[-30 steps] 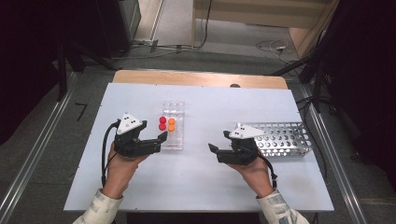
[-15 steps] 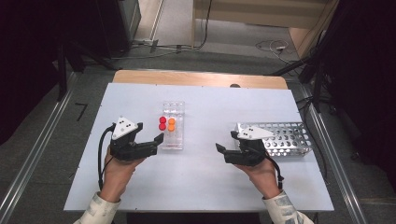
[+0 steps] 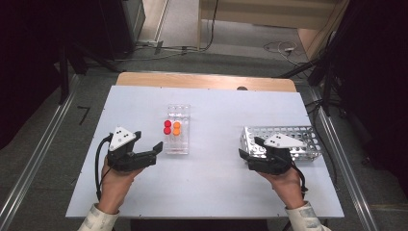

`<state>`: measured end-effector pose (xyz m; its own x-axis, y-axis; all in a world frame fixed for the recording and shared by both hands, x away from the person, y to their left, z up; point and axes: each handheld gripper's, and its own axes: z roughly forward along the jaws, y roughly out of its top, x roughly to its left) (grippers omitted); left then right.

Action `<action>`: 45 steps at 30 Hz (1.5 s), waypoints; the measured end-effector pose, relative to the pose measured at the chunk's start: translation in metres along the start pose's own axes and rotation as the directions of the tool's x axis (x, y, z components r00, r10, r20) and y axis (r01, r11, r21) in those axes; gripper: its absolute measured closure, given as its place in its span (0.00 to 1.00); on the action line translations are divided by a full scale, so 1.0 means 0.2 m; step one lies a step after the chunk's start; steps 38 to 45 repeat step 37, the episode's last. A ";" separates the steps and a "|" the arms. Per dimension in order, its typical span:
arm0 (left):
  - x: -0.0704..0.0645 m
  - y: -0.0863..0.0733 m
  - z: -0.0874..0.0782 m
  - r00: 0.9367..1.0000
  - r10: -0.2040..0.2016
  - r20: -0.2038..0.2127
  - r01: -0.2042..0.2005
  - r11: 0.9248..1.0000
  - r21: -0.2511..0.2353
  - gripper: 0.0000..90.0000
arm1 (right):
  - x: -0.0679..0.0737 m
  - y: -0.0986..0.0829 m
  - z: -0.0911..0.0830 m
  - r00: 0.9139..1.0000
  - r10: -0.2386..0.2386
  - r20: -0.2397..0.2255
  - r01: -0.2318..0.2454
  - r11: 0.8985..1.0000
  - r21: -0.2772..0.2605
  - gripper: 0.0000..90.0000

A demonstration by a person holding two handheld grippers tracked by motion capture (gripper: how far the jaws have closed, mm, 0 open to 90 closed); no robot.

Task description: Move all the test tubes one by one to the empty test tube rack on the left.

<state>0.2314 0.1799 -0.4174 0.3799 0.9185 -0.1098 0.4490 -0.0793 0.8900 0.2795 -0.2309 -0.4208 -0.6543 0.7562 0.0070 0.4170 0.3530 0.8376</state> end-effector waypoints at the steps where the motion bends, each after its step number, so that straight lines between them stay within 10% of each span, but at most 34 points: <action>1: 0.00 -0.01 -0.01 1.000 -0.002 0.000 0.002 1.000 -0.002 0.20 | -0.01 -0.01 -0.02 1.000 0.007 0.004 -0.007 1.000 -0.003 0.29; 17: 0.15 -0.12 -0.13 0.995 -0.061 -0.085 0.060 0.998 -0.018 0.20 | -0.28 -0.24 -0.30 0.989 0.100 0.107 -0.094 0.994 -0.056 0.29; 28: 0.24 -0.22 -0.15 0.989 -0.087 -0.123 0.088 0.996 0.005 0.20 | -0.48 -0.47 -0.46 0.947 0.194 0.255 -0.187 0.981 -0.054 0.27; 45: 0.28 -0.28 -0.11 0.982 -0.122 -0.147 0.125 0.992 0.009 0.19 | -0.51 -0.50 -0.48 0.939 0.210 0.272 -0.199 0.978 -0.067 0.26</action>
